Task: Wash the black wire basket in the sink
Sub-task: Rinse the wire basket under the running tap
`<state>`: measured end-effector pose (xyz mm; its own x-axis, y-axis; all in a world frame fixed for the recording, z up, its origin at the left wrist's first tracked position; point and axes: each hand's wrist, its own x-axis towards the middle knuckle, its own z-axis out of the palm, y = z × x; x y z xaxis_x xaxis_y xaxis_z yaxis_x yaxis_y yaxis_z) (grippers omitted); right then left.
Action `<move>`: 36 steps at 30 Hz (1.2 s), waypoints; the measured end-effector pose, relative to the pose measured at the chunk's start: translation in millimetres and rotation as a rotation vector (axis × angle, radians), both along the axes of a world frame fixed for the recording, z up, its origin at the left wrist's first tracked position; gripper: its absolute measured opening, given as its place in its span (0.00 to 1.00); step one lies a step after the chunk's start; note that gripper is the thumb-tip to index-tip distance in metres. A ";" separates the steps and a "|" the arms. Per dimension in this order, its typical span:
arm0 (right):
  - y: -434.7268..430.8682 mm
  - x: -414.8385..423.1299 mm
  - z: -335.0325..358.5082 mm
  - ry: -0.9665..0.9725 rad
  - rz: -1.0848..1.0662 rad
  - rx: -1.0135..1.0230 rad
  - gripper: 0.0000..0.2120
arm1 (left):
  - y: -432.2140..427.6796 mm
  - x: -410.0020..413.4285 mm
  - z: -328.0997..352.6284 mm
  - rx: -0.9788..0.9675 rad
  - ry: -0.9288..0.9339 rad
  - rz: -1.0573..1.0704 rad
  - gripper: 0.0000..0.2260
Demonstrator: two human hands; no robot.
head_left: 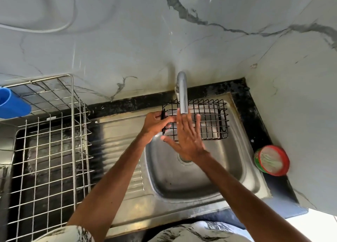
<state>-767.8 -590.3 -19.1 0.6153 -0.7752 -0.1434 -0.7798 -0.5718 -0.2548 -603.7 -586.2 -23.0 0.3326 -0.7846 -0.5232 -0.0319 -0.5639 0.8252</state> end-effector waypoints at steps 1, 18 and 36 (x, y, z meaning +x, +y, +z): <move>8.7 8.2 1.0 -0.017 0.027 0.008 0.50 | 0.5 2.4 -2.3 0.002 0.004 -0.002 0.11; -28.0 -18.4 22.9 -0.135 -0.093 0.155 0.43 | -3.0 2.1 31.7 0.218 0.135 0.326 0.36; -18.4 -39.9 14.1 -0.244 -0.038 0.283 0.39 | 27.2 31.7 77.5 0.393 0.076 0.224 0.28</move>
